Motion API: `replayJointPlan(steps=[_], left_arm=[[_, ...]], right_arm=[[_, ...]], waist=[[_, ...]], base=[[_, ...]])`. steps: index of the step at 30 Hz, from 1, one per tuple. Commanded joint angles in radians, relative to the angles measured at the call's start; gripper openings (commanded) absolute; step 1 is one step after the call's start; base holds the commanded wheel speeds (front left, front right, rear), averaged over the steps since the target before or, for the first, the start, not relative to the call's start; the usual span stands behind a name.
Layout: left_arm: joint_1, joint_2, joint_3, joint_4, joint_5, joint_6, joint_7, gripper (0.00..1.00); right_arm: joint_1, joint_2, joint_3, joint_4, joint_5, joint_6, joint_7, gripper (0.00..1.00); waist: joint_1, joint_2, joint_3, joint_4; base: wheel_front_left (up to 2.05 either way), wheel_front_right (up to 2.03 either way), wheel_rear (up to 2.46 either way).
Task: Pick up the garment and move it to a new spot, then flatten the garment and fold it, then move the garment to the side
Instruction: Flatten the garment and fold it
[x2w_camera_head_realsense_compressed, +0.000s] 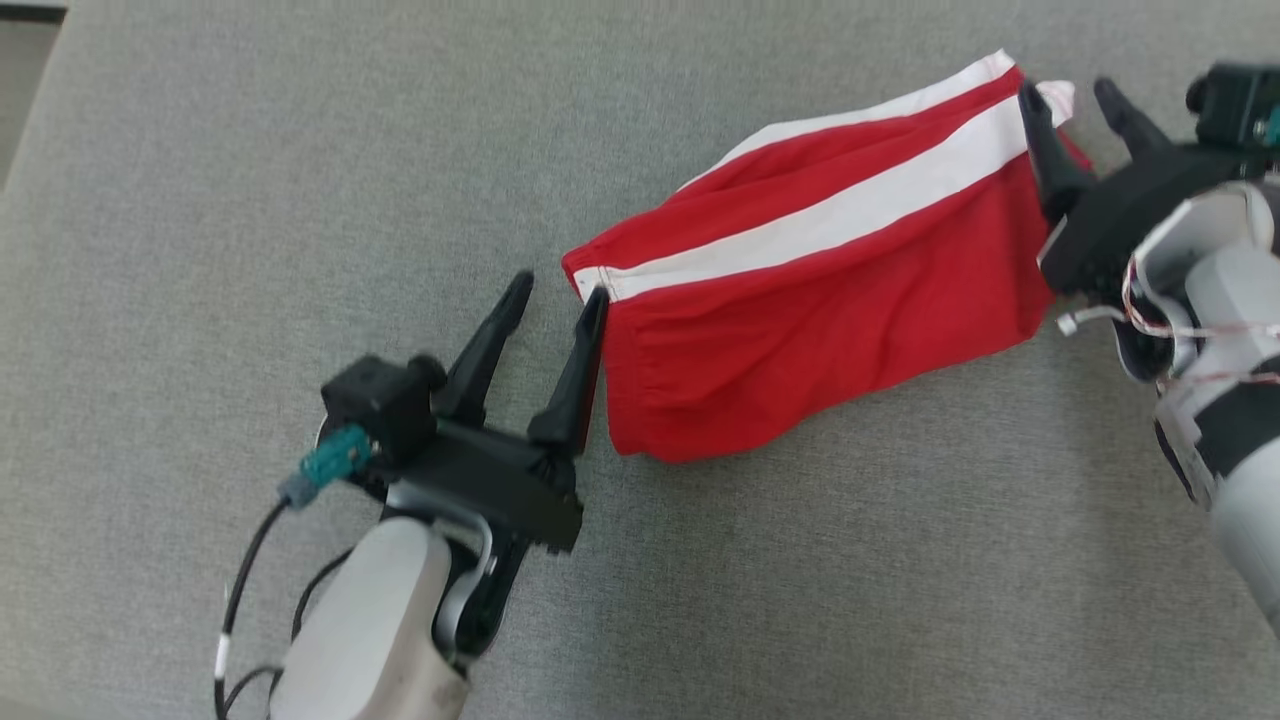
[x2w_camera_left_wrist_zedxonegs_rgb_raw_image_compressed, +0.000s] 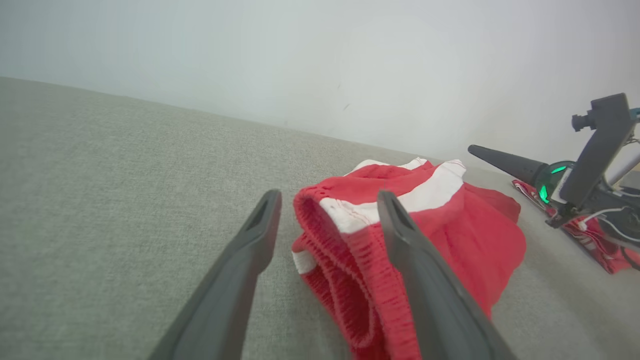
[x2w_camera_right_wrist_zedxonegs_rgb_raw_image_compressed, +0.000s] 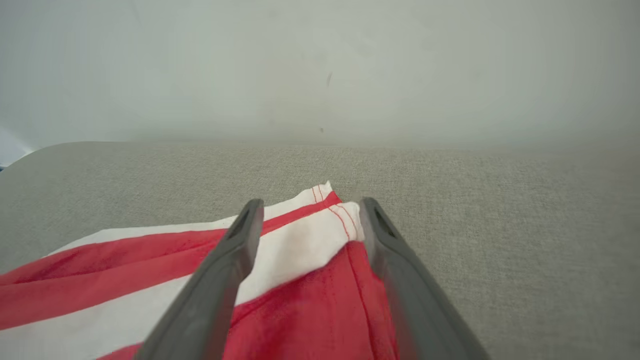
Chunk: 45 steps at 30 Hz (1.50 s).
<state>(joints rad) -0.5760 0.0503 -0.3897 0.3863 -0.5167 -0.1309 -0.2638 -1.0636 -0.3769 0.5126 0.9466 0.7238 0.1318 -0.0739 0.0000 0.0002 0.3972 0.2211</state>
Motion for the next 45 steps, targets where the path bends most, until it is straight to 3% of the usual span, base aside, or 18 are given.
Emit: replayJointPlan(steps=[1, 10, 16, 22, 27, 28, 29, 30, 35, 45], left_arm=[[0.037, 0.001, 0.015, -0.012, 0.031, 0.005, 0.000, 1.00], [0.192, 0.018, 0.153, -0.168, 0.178, 0.045, 0.000, 1.00], [0.274, 0.014, 0.261, -0.283, 0.287, 0.068, 0.000, 1.00], [0.320, 0.002, 0.327, -0.320, 0.300, 0.062, 0.000, 1.00], [0.331, 0.000, 0.317, -0.318, 0.279, 0.066, 0.000, 1.00], [0.332, 0.000, 0.313, -0.317, 0.275, 0.069, 0.000, 1.00], [0.333, 0.000, 0.308, -0.315, 0.270, 0.071, 0.000, 1.00], [0.336, 0.000, 0.303, -0.311, 0.268, 0.077, 0.000, 1.00], [0.349, 0.000, 0.313, -0.299, 0.279, 0.075, 0.000, 1.00], [0.421, 0.001, 0.365, -0.276, 0.325, 0.052, 0.000, 1.00]], right_arm=[[0.031, -0.021, 0.023, -0.008, 0.013, -0.003, -0.006, 1.00], [0.112, -0.084, 0.114, -0.019, 0.073, -0.003, 0.004, 1.00], [0.104, -0.089, 0.139, 0.020, 0.102, -0.003, 0.005, 1.00], [0.077, -0.066, 0.129, 0.095, 0.136, -0.003, -0.001, 1.00], [0.066, -0.042, 0.141, 0.132, 0.157, -0.003, 0.009, 1.00], [0.068, -0.037, 0.144, 0.136, 0.163, -0.003, 0.014, 0.69], [0.069, -0.034, 0.148, 0.140, 0.168, -0.003, 0.014, 0.07], [0.074, -0.031, 0.155, 0.143, 0.178, -0.003, 0.015, 0.00], [0.101, -0.045, 0.166, 0.126, 0.202, -0.003, -0.030, 0.00], [0.274, -0.077, 0.202, -0.023, 0.316, -0.003, -0.096, 0.00]], waist=[[0.0000, -0.0002, -0.034, -0.010], [0.0000, -0.0002, -0.068, -0.017], [0.0000, -0.0002, -0.045, -0.003], [0.0000, -0.0002, -0.023, 0.023], [0.0000, -0.0002, -0.019, 0.041], [0.0000, -0.0002, -0.020, 0.042], [0.0000, -0.0002, -0.024, 0.043], [0.0000, -0.0002, -0.033, 0.042], [0.0000, -0.0002, -0.074, 0.017], [0.0000, -0.0002, -0.174, -0.079]], base=[[0.00, 0.00, 0.00], [0.00, 0.00, 0.00], [0.00, 0.00, 0.00], [0.00, 0.00, 0.00], [0.00, 0.00, 0.00], [0.00, 0.00, 0.00], [0.00, 0.00, 0.00], [0.00, 0.00, 0.00], [0.00, 0.00, 0.00], [0.00, 0.00, 0.00]])
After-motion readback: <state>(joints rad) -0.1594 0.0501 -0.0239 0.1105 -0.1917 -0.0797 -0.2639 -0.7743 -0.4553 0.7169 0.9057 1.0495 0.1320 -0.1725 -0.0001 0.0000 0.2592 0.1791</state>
